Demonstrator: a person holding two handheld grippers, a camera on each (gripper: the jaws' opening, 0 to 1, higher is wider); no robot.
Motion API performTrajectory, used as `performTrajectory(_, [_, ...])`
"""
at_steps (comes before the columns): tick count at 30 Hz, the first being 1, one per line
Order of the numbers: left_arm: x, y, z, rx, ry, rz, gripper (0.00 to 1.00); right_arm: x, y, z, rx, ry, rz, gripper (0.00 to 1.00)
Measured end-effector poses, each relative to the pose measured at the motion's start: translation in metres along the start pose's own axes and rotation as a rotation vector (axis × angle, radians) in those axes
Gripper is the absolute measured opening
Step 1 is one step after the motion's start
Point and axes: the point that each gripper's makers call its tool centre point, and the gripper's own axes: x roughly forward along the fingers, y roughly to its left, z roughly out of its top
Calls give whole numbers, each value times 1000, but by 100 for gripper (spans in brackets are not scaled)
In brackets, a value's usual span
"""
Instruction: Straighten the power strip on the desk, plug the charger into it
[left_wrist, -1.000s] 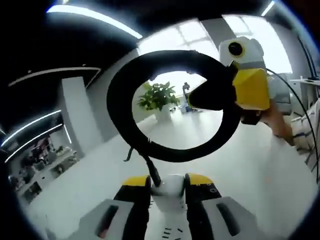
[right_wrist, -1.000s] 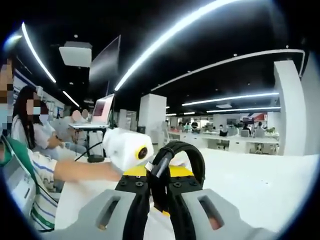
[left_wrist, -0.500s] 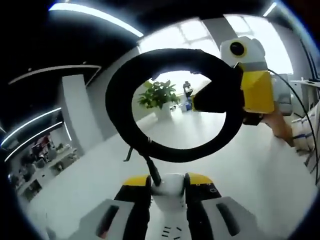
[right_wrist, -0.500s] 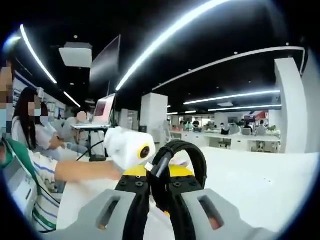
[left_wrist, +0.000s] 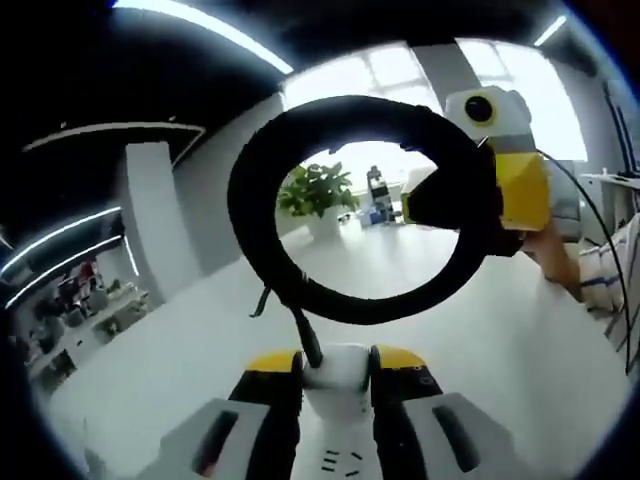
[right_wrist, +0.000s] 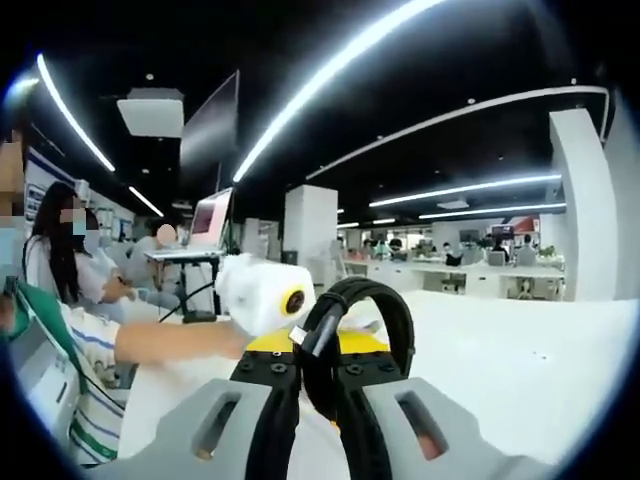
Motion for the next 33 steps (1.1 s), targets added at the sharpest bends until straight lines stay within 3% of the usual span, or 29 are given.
performTrajectory(2, [0,-1,0,43,27,5,24,0,2,1,8,-6,10,11])
performTrajectory(5, [0,0,-1,38,27,0,24,0,2,1,13,-7,15,11])
performTrajectory(14, [-2,3,-3,-61,-39,-42,24,2,4,-3,19,5,32,11])
performTrajectory(20, [1,-1,-2,5,17,-18,24,1,5,-1,31,-3,38,11])
performTrajectory(30, [-2,2,-5,-74,-52,-56,23,4,11,-4,35,12,69,11])
performTrajectory(33, [0,-2,-5,2,-10,-29,23,1,12,-3,57,11,75,11])
